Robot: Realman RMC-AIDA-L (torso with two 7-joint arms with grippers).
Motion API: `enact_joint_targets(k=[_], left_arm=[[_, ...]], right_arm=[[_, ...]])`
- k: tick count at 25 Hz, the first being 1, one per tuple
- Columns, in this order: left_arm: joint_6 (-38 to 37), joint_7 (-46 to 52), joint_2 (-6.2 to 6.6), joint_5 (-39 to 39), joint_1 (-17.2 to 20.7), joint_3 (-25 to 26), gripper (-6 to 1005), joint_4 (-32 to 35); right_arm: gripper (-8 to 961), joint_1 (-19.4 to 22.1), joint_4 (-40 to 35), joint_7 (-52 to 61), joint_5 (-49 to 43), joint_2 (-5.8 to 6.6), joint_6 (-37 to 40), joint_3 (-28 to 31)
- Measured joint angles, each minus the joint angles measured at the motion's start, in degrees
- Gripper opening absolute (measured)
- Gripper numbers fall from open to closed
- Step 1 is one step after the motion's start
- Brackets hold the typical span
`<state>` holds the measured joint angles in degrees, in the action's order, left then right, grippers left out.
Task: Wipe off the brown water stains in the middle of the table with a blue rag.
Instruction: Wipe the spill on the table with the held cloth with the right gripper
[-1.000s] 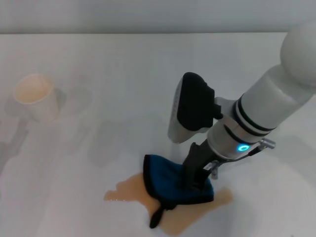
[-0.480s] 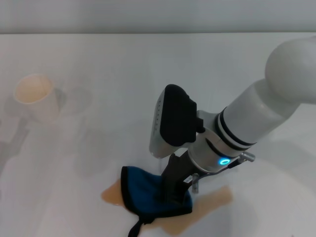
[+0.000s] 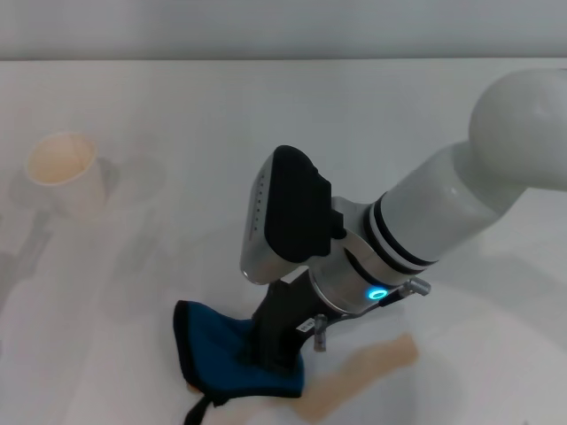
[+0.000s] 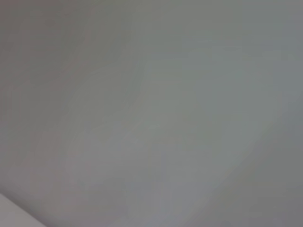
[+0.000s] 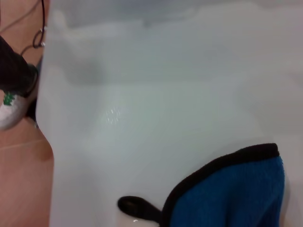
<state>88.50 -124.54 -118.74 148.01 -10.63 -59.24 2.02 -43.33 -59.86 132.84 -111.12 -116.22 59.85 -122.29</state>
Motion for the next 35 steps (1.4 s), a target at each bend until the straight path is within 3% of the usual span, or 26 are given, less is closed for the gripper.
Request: enact_joint_targets(k=[6, 18, 35], left_arm=[[0.0, 0.0, 0.01, 0.0, -0.4, 0.0, 875, 0.0], [-0.1, 0.0, 0.00, 0.0, -0.6, 0.0, 875, 0.0], [0.0, 0.0, 0.00, 0.0, -0.5, 0.1, 875, 0.0]], right_arm=[[117, -1.1, -1.6, -0.1, 2.5, 0.03, -1.0, -0.6], [117, -1.5, 2.6, -0.2, 5.7, 0.03, -9.8, -9.2], [118, -1.6, 7.3, -0.2, 5.0, 0.03, -20.6, -8.8]])
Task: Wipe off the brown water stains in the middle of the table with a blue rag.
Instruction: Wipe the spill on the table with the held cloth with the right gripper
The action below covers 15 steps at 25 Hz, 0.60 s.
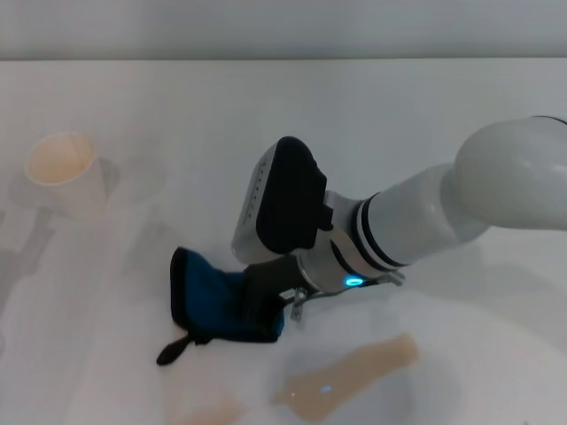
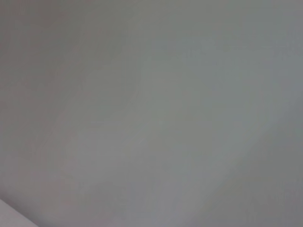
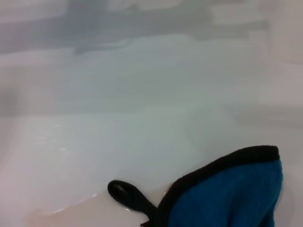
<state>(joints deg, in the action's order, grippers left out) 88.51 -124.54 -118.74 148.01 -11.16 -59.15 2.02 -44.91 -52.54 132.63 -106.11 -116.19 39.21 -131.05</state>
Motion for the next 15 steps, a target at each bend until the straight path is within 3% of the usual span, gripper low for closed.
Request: enact_joint_targets(k=[9, 15], left_arm=[[0.0, 0.0, 0.01, 0.3, 0.0, 0.3, 876, 0.1], [-0.3, 0.0, 0.07, 0.4, 0.2, 0.3, 876, 1.3]], right_arm=[[118, 0.4, 2.4, -0.1, -1.4, 0.03, -6.1, 2.1], [118, 0.6, 0.3, -0.1, -1.0, 0.01, -1.8, 1.9]])
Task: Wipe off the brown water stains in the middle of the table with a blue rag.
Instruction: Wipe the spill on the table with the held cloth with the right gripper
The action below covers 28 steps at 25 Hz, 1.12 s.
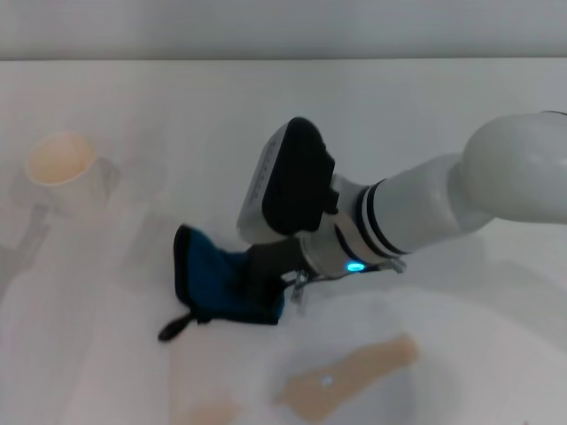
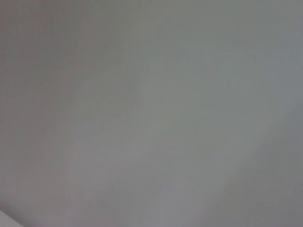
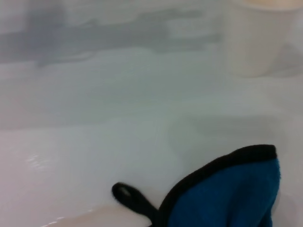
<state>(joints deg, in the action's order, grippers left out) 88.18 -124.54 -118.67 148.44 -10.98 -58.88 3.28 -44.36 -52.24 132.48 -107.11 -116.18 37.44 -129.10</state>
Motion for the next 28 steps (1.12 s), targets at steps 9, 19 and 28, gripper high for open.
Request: enact_joint_targets(k=[9, 19, 28], left_arm=[[0.0, 0.0, 0.02, -0.1, 0.3, 0.0, 876, 0.1], [0.1, 0.0, 0.02, -0.1, 0.4, 0.0, 876, 0.1], [0.1, 0.0, 0.02, 0.0, -0.3, 0.0, 875, 0.2]], right_arm=[[118, 0.2, -3.3, 0.0, 2.6, 0.00, 6.2, -3.8], [118, 3.0, -5.7, -0.7, 4.3, -0.02, 16.4, -3.1], [116, 2.8, -5.6, -3.5, 6.3, 0.00, 23.6, -2.9]])
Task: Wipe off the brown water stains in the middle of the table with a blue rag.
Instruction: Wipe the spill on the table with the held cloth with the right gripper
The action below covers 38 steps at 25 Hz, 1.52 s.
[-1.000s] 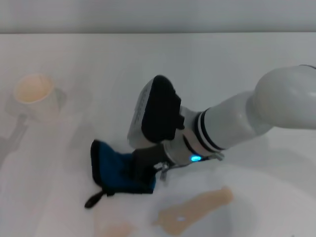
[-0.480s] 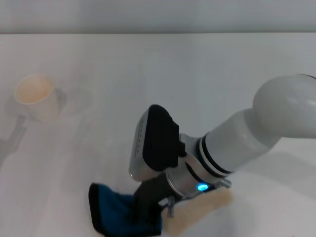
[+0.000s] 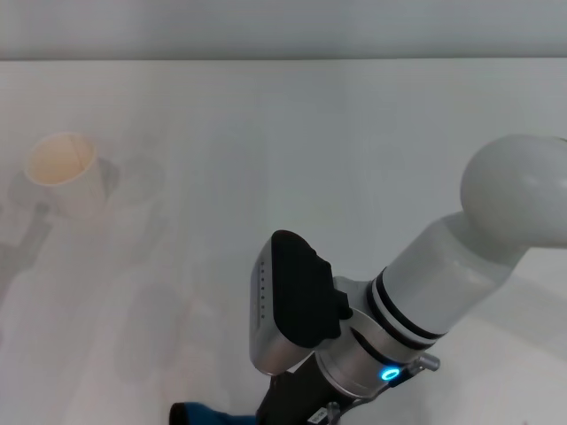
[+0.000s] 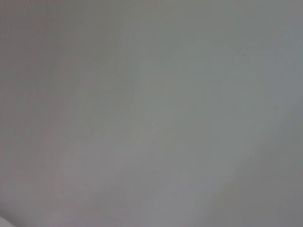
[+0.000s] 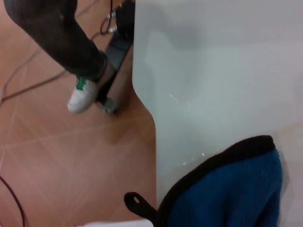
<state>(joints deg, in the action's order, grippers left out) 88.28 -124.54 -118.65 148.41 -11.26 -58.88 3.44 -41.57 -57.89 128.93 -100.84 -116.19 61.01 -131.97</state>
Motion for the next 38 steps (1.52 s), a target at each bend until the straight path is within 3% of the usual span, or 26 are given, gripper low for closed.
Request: enact_joint_targets(k=[14, 26, 31, 38], left_arm=[[-0.2, 0.0, -0.07, -0.2, 0.0, 0.0, 872, 0.0], [0.1, 0.2, -0.18, 0.0, 0.1, 0.0, 873, 0.0], [0.2, 0.8, -0.17, 0.0, 0.2, 0.1, 873, 0.0], [0.2, 0.8, -0.17, 0.0, 0.0, 0.1, 872, 0.0]], right_arm=[[112, 0.1, 4.5, -6.1, 11.9, -0.01, -23.4, -6.5], [112, 0.0, 9.6, -5.9, 13.2, 0.00, -35.8, -3.6], [112, 0.3, 11.8, -5.9, 13.2, -0.01, -36.7, -0.2], [113, 0.4, 9.3, -6.2, 13.3, 0.00, -26.0, -1.4]])
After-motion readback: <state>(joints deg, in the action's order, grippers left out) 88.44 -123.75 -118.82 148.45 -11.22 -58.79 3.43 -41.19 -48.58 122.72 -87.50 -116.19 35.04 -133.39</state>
